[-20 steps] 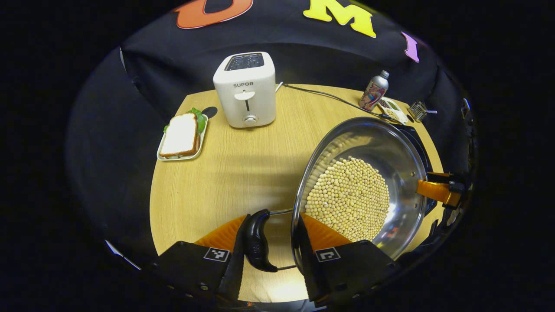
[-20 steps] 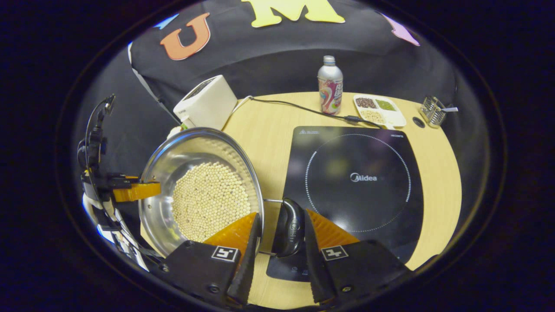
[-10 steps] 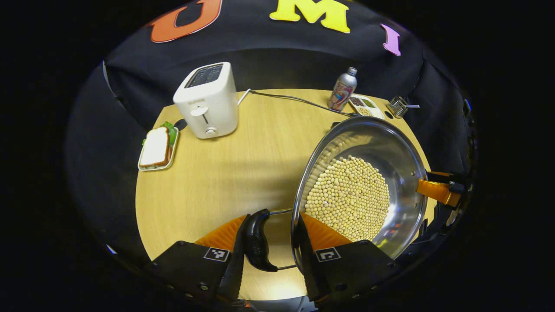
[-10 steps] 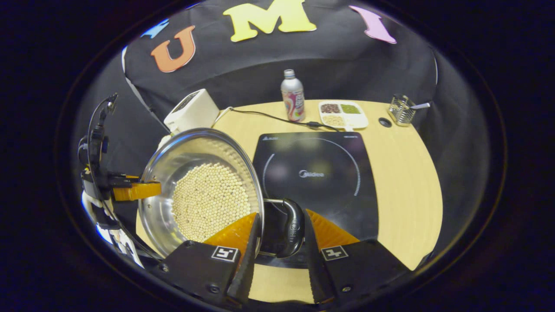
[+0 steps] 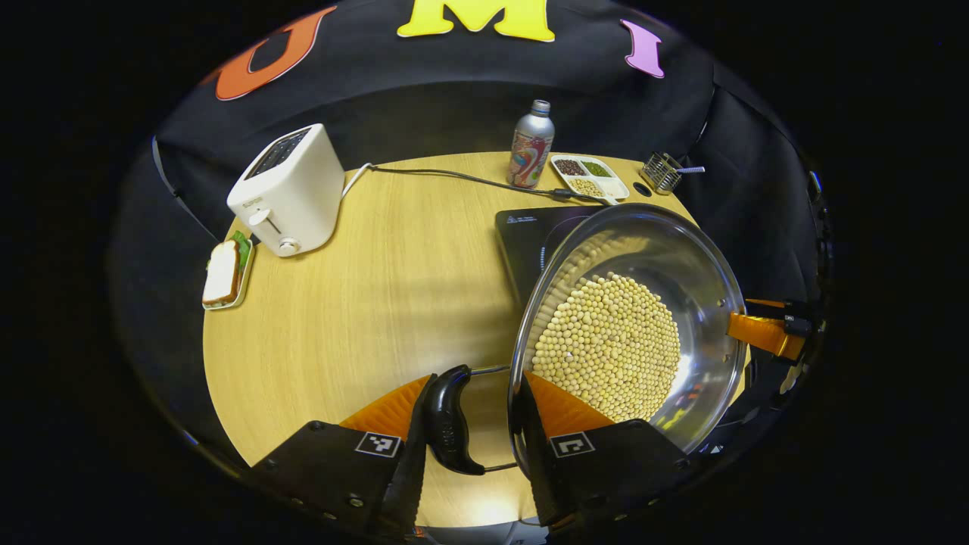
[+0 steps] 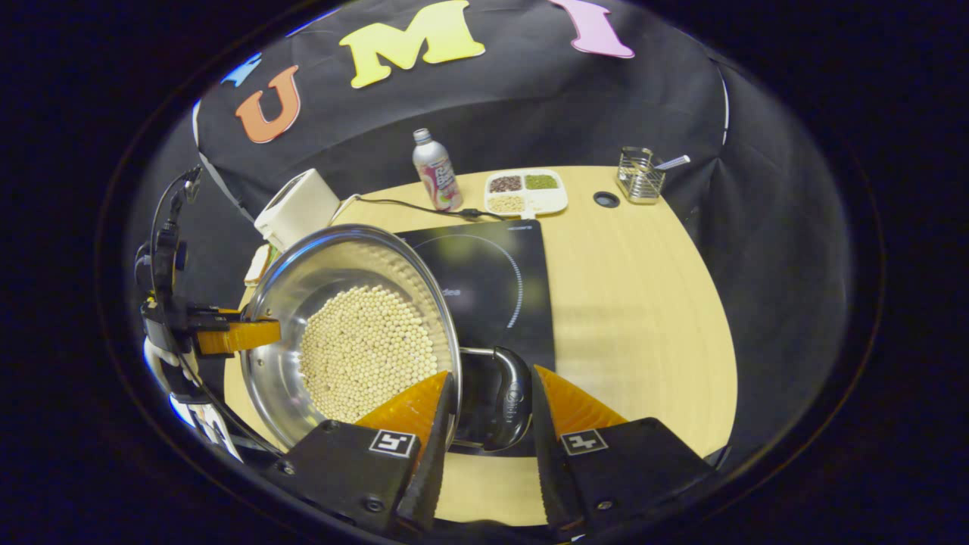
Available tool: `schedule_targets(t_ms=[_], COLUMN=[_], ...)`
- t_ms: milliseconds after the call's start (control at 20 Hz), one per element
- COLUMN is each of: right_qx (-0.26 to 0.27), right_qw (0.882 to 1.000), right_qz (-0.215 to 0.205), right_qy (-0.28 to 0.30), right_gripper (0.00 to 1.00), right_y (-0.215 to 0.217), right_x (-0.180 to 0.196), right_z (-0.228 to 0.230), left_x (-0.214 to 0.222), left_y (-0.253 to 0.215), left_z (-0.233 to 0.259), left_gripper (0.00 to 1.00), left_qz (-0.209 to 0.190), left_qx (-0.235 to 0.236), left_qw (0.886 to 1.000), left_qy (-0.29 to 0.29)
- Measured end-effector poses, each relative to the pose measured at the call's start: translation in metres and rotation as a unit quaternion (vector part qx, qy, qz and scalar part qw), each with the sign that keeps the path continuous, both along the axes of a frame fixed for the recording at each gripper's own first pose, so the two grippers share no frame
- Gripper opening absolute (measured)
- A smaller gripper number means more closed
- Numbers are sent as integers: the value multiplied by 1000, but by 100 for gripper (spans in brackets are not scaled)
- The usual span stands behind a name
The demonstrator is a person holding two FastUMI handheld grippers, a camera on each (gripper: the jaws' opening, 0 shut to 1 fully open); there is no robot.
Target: First push the handle of the pot to place it horizontally, then grasp the pot with both hands and set it on the induction cooktop.
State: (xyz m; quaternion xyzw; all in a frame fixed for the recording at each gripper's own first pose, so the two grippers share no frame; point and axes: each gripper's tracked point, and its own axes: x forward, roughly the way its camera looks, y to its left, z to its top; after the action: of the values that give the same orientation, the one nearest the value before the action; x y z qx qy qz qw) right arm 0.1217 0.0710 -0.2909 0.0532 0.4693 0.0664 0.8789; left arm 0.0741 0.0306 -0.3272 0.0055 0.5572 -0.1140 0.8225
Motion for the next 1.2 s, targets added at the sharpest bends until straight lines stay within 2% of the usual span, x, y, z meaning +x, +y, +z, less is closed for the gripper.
schedule_targets(t_ms=[250, 450, 750, 800, 850, 950, 1000, 1050, 1100, 1200], right_qx=[-10, -15, -22, -23, -24, -26, -28, -31, -35, -42], right_qw=[1000, 1000, 999, 999, 999, 999, 999, 999, 998, 998], right_qz=[9, 15, 32, 34, 37, 42, 43, 44, 45, 46], right_qy=[-2, 1, 5, 5, 5, 6, 5, 7, 5, 4], right_gripper=[53, 53, 53, 53, 53, 56, 53, 53, 53, 53], right_y=[-47, -64, -58, -56, -53, -49, -47, -47, -47, -49], right_x=[23, 47, 83, 87, 90, 97, 101, 104, 108, 113], right_z=[-4, -8, -12, -12, -14, -16, -19, -20, -21, -26], left_x=[12, 25, 57, 59, 63, 68, 70, 67, 68, 70], left_y=[-47, -65, -62, -59, -57, -53, -53, -55, -55, -58], left_z=[-7, -11, -25, -26, -28, -32, -34, -30, -33, -40], left_gripper=[57, 57, 57, 47, 57, 57, 57, 47, 57, 57], left_qz=[15, 25, 42, 44, 47, 52, 53, 51, 50, 48], left_qx=[-5, -2, 5, 7, 7, 6, 6, 6, 6, 4], left_qw=[1000, 1000, 999, 999, 999, 998, 998, 998, 998, 998], left_qy=[4, 9, 17, 19, 19, 23, 24, 25, 28, 33])
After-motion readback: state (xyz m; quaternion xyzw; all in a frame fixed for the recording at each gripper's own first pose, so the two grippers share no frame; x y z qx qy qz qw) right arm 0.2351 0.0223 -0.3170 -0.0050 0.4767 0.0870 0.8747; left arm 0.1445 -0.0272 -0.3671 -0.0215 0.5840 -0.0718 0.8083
